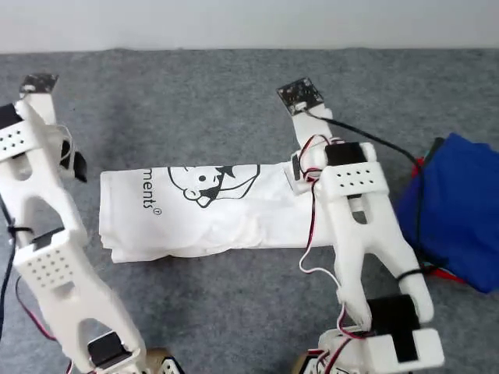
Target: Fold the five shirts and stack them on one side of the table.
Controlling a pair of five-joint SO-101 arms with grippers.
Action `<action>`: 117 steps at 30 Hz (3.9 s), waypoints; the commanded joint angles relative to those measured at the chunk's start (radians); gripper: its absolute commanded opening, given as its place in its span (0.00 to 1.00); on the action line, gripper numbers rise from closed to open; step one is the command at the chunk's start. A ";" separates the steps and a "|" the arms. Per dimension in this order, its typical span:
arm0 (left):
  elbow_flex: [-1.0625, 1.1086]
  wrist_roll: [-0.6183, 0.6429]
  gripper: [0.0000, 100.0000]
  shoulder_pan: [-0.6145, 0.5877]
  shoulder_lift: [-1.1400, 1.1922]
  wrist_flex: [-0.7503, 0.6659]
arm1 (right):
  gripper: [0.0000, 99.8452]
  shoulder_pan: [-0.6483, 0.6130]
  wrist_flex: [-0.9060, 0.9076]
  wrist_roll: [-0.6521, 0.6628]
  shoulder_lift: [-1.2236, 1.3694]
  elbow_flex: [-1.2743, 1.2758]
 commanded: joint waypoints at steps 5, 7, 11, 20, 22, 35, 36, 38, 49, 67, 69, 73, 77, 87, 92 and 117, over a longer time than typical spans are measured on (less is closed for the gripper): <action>0.407 -0.031 0.18 0.051 -0.235 -0.049 | 0.01 -0.002 0.254 0.002 -0.143 -0.118; 0.456 -0.043 0.19 0.061 -0.233 -0.092 | 0.01 0.019 0.305 0.002 -0.179 -0.124; 0.509 -0.041 0.25 0.107 -0.233 -0.147 | 0.01 0.107 0.389 0.002 -0.255 -0.124; 0.507 -0.043 0.26 0.175 -0.149 -0.209 | 0.01 0.367 0.541 0.069 -0.417 -0.121; 0.506 -0.043 0.26 0.175 -0.101 -0.227 | 0.01 0.420 0.558 0.115 -0.449 -0.120; 0.366 -0.049 0.06 0.192 0.101 -0.190 | 0.01 0.679 0.585 0.282 -0.622 -0.041; 0.363 -0.049 0.03 0.198 0.103 -0.190 | 0.01 0.688 0.584 0.290 -0.638 -0.034; 0.360 -0.049 0.01 0.210 0.098 -0.178 | 0.01 0.704 0.582 0.304 -0.662 -0.017; 0.361 0.012 0.02 0.410 -0.163 -0.060 | 0.01 0.792 0.575 0.373 -0.754 0.110; 0.309 0.233 0.02 0.907 -0.387 -0.129 | 0.01 0.903 0.573 0.410 -0.920 0.311; 0.308 0.233 0.02 0.959 -0.379 -0.144 | 0.01 0.901 0.573 0.410 -0.946 0.339; 0.305 0.233 0.02 1.031 -0.336 -0.190 | 0.01 0.901 0.573 0.410 -1.003 0.381; 0.305 0.233 0.02 1.057 -0.290 -0.253 | 0.01 0.901 0.579 0.411 -1.069 0.408; 0.305 0.230 0.02 1.119 -0.252 -0.370 | 0.01 0.903 0.585 0.413 -1.181 0.473; 0.306 0.232 0.10 1.155 -0.250 -0.413 | 0.01 0.903 0.587 0.413 -1.199 0.485; 0.295 0.141 0.03 0.856 -0.232 -0.230 | 0.01 0.903 0.642 0.414 -1.201 0.483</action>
